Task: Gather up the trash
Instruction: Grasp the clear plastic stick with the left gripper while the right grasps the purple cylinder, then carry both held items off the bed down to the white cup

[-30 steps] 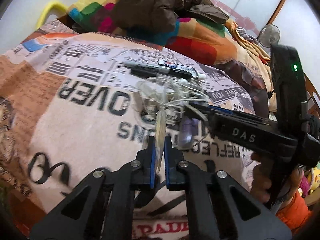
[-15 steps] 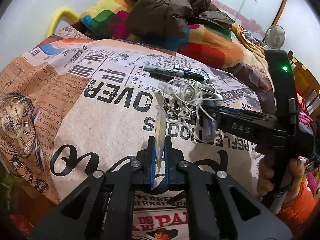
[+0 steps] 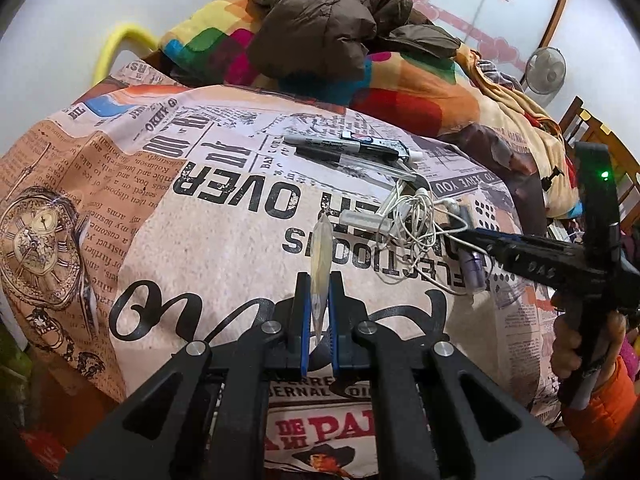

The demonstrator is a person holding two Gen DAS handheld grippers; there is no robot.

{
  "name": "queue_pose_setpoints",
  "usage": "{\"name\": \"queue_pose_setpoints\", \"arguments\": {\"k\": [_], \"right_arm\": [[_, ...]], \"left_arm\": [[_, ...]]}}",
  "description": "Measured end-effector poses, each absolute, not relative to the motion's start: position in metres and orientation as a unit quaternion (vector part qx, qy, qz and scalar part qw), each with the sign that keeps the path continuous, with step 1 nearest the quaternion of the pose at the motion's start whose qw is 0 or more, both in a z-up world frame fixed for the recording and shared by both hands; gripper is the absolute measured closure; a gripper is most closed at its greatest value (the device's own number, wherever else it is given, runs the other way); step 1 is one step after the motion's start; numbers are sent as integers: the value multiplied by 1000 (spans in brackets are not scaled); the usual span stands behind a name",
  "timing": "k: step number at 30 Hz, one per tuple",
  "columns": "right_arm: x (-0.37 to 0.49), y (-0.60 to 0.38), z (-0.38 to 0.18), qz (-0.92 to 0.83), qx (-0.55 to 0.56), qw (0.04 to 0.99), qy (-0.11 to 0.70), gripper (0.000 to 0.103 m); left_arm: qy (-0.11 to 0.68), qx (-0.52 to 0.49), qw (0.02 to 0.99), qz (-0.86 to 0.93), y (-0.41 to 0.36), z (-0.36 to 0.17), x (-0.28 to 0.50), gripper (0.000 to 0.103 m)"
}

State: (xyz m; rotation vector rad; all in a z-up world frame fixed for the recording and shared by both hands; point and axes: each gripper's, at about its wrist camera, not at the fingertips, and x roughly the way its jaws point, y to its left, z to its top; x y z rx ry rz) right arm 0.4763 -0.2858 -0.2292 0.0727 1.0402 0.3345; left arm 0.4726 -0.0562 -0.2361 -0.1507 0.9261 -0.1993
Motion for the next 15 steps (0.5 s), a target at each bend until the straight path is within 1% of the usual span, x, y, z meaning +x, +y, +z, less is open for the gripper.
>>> {"name": "queue_pose_setpoints", "arguments": {"k": [3, 7, 10, 15], "right_arm": [[482, -285, -233, 137, 17, 858, 495, 76], [494, -287, -239, 133, 31, 854, 502, 76], [498, -285, -242, 129, 33, 855, 501, 71], [501, -298, -239, 133, 62, 850, 506, 70]], "left_arm": [[447, -72, 886, -96, -57, -238, 474, 96], [447, -72, 886, -99, -61, -239, 475, 96], [445, -67, 887, -100, -63, -239, 474, 96], [445, -63, 887, -102, -65, -238, 473, 96]]}}
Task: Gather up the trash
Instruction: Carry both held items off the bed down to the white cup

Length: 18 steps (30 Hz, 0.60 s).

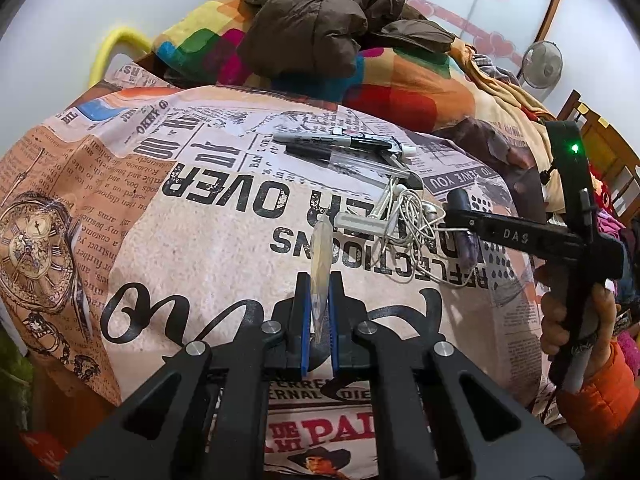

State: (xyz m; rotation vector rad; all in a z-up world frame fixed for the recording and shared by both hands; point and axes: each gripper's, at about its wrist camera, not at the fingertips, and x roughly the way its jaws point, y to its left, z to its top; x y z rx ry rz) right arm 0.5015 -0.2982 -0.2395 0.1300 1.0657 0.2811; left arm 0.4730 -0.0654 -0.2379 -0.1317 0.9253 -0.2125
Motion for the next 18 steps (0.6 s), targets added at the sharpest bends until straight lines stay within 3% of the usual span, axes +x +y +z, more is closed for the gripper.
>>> {"name": "queue_pose_setpoints", "arguments": {"k": [18], "right_arm": [[521, -304, -236, 135, 133, 843, 503, 70]], "left_arm": [[449, -65, 886, -100, -67, -240, 475, 96]]}}
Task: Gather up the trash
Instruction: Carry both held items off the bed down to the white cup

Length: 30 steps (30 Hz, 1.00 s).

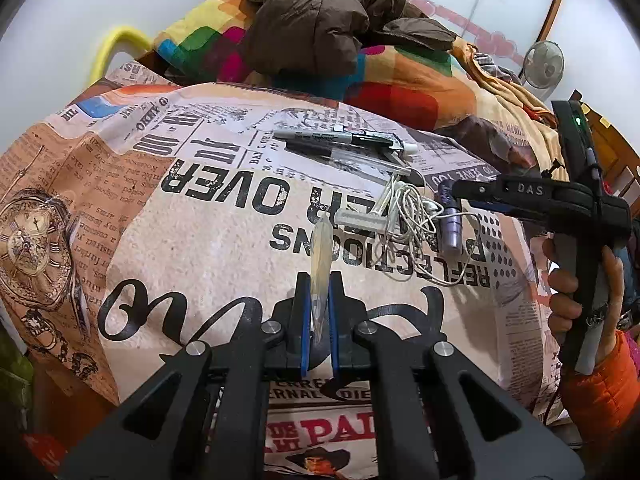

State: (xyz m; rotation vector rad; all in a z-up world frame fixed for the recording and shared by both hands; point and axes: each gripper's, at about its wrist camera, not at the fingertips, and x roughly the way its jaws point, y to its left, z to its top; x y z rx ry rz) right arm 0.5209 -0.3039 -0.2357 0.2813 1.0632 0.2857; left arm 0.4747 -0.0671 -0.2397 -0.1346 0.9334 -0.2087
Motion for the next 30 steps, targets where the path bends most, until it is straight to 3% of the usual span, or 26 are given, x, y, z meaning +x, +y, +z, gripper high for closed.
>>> {"name": "queue_pose_setpoints", "arguments": {"k": [4, 11, 30], "right_arm": [[527, -294, -246, 133, 133, 833, 520, 68], [520, -292, -239, 111, 110, 852, 500, 74], [456, -279, -97, 104, 64, 925, 361, 79]], "left_arm": [[448, -61, 886, -100, -70, -241, 476, 96], [444, -69, 888, -97, -65, -238, 474, 96], [387, -85, 915, -73, -21, -153, 412, 96]]}}
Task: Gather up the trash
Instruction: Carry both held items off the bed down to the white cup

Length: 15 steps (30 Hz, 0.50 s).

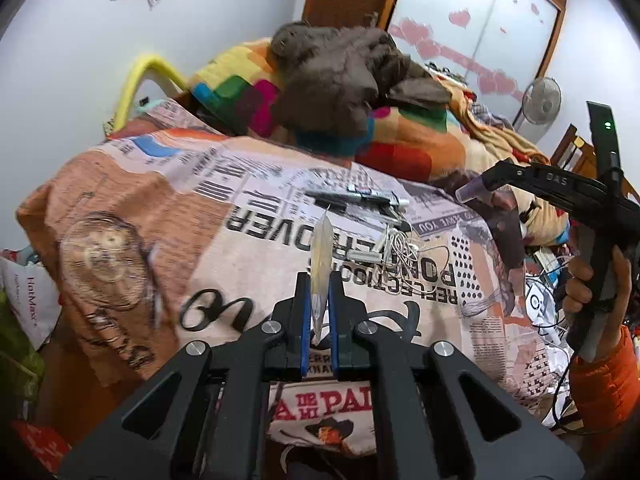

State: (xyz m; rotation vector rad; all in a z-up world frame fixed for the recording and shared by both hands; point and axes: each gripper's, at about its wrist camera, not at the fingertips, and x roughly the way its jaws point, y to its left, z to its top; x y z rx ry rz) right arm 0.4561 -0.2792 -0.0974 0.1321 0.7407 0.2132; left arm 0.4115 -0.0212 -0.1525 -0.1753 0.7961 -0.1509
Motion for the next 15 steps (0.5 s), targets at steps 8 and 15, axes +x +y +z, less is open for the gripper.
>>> {"name": "queue_pose_setpoints", "arguments": {"k": [8, 15], "right_arm": [[402, -224, -56, 179, 37, 923, 339, 79], [360, -171, -45, 246, 21, 907, 341, 79]], "left_arm": [[351, -79, 932, -31, 20, -113, 349, 96], [331, -88, 940, 13, 68, -93, 285, 96]]}}
